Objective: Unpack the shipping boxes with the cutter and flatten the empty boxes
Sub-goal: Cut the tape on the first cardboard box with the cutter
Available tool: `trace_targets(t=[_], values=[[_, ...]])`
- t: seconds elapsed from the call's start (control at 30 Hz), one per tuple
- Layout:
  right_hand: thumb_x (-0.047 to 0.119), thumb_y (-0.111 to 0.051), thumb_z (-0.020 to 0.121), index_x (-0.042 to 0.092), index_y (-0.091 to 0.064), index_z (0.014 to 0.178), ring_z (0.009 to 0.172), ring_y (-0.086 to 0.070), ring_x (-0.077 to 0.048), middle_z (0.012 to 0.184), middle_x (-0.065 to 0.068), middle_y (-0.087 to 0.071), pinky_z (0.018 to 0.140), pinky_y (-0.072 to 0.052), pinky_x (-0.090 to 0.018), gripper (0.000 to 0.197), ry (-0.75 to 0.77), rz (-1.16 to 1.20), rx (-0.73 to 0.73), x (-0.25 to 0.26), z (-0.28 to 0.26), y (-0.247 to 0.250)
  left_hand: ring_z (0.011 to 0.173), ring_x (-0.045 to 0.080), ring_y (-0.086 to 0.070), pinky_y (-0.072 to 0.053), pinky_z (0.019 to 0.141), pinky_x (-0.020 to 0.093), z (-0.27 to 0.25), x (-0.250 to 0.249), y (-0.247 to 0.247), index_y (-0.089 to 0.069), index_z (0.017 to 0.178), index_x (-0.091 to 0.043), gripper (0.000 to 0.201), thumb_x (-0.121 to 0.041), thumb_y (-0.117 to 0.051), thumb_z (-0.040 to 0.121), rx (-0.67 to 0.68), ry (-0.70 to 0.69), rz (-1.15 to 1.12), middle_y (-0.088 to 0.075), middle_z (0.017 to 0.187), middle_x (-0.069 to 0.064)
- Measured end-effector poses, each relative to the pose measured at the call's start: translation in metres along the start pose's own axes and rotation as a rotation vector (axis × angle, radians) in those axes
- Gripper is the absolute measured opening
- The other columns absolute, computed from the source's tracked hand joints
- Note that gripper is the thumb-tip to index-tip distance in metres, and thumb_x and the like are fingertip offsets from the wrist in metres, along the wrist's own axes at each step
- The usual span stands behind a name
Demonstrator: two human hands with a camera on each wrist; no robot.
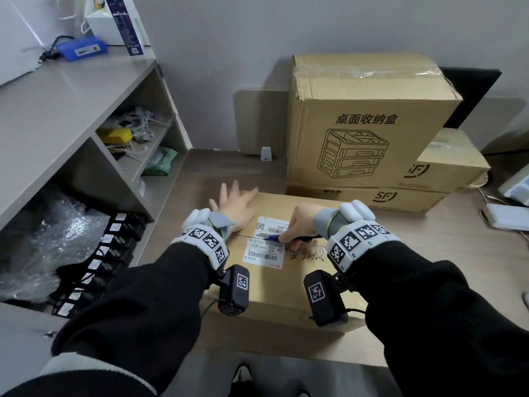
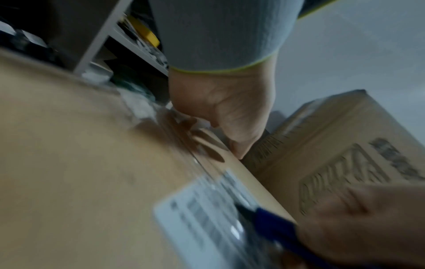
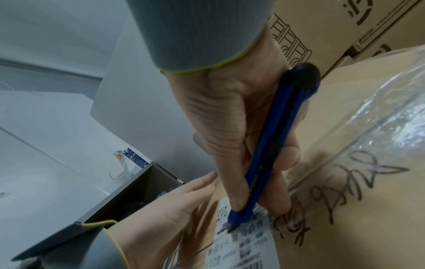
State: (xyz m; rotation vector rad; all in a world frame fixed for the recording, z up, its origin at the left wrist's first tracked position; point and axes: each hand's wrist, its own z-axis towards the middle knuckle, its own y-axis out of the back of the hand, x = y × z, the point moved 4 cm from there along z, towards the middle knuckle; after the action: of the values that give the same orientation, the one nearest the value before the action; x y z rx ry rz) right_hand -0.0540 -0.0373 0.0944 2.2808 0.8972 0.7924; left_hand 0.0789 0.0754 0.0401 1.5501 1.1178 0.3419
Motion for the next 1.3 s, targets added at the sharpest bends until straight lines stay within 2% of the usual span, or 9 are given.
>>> trace_targets(t=[0.17, 0.23, 0.3, 0.6, 0.73, 0.9, 1.07, 1.17, 1.3], values=[[0.036, -0.066, 0.087, 0.006, -0.077, 0.091, 0.048, -0.051, -0.008, 0.067, 0.004, -0.069, 0.053, -0.044, -0.017, 0.033, 0.006, 0.03, -0.002, -0.002, 0.001, -0.003, 0.146, 0.026, 0.019, 0.01, 0.111, 0.061, -0.015, -0.02, -0.024, -0.002, 0.15, -0.045, 0.056, -0.044, -0.027, 0.1, 0.04, -0.061, 0.244, 0.018, 0.16, 0.0], [0.035, -0.066, 0.087, 0.005, -0.076, 0.086, 0.048, -0.051, -0.009, 0.059, 0.005, -0.068, 0.056, -0.046, -0.02, 0.032, -0.003, 0.045, -0.01, -0.005, 0.0, -0.003, 0.146, 0.025, 0.019, 0.01, 0.112, 0.059, -0.015, -0.016, -0.02, 0.0, 0.15, -0.044, 0.056, -0.045, -0.026, 0.1, 0.05, -0.056, 0.242, 0.018, 0.16, -0.001], [0.037, -0.065, 0.087, 0.011, -0.074, 0.08, 0.045, -0.049, -0.008, 0.045, 0.009, -0.06, 0.049, -0.041, -0.019, 0.028, -0.005, -0.018, -0.031, -0.011, -0.005, -0.001, 0.146, 0.024, 0.019, 0.01, 0.112, 0.058, -0.018, -0.017, -0.02, 0.0, 0.15, -0.044, 0.058, -0.044, -0.027, 0.099, 0.053, -0.054, 0.238, 0.018, 0.16, -0.001], [0.042, -0.065, 0.085, 0.019, -0.075, 0.076, 0.045, -0.045, -0.007, 0.038, 0.01, -0.053, 0.048, -0.035, -0.019, 0.026, -0.052, -0.103, -0.036, -0.065, -0.025, 0.012, 0.146, 0.024, 0.016, 0.01, 0.111, 0.061, -0.021, -0.026, -0.018, -0.007, 0.15, -0.046, 0.06, -0.038, -0.036, 0.098, 0.045, 0.021, 0.137, 0.014, 0.161, -0.003], [0.042, -0.066, 0.083, 0.018, -0.077, 0.08, 0.048, -0.048, -0.008, 0.06, 0.006, -0.062, 0.052, -0.039, -0.02, 0.026, -0.037, -0.087, -0.051, -0.068, -0.025, 0.01, 0.146, 0.028, 0.016, 0.008, 0.11, 0.064, -0.028, -0.057, -0.024, -0.013, 0.149, -0.046, 0.058, -0.025, -0.033, 0.099, 0.052, 0.03, 0.114, 0.014, 0.161, 0.0], [0.042, -0.065, 0.082, 0.022, -0.072, 0.073, 0.054, -0.048, -0.012, 0.073, 0.0, -0.064, 0.058, -0.038, -0.023, 0.023, -0.029, -0.097, -0.05, -0.072, -0.02, 0.008, 0.147, 0.024, 0.015, 0.002, 0.112, 0.061, -0.032, -0.087, -0.05, 0.0, 0.15, -0.045, 0.056, -0.044, -0.024, 0.099, 0.035, -0.063, 0.248, 0.016, 0.16, -0.001], [0.043, -0.066, 0.081, 0.018, -0.078, 0.081, 0.055, -0.049, -0.01, 0.066, 0.008, -0.065, 0.053, -0.039, -0.02, 0.028, -0.038, -0.093, -0.045, -0.088, -0.026, 0.014, 0.147, 0.024, 0.016, 0.001, 0.113, 0.059, -0.032, -0.083, -0.05, 0.003, 0.151, -0.042, 0.058, -0.05, -0.022, 0.099, 0.05, -0.08, 0.275, 0.018, 0.16, 0.0], [0.049, -0.066, 0.079, 0.017, -0.079, 0.089, 0.063, -0.051, -0.013, 0.069, 0.004, -0.064, 0.056, -0.038, -0.022, 0.035, -0.064, -0.157, -0.054, -0.103, -0.032, 0.021, 0.146, 0.023, 0.018, 0.003, 0.112, 0.06, -0.031, -0.082, -0.049, 0.003, 0.151, -0.042, 0.059, -0.05, -0.023, 0.099, 0.059, -0.078, 0.263, 0.019, 0.159, -0.001], [0.052, -0.063, 0.081, 0.023, -0.079, 0.088, 0.057, -0.047, -0.011, 0.065, 0.004, -0.06, 0.054, -0.036, -0.023, 0.035, -0.089, -0.168, -0.041, -0.119, -0.039, 0.024, 0.146, 0.022, 0.02, 0.005, 0.112, 0.06, -0.03, -0.082, -0.05, 0.003, 0.151, -0.042, 0.059, -0.05, -0.024, 0.099, 0.072, -0.074, 0.252, 0.021, 0.159, -0.002]])
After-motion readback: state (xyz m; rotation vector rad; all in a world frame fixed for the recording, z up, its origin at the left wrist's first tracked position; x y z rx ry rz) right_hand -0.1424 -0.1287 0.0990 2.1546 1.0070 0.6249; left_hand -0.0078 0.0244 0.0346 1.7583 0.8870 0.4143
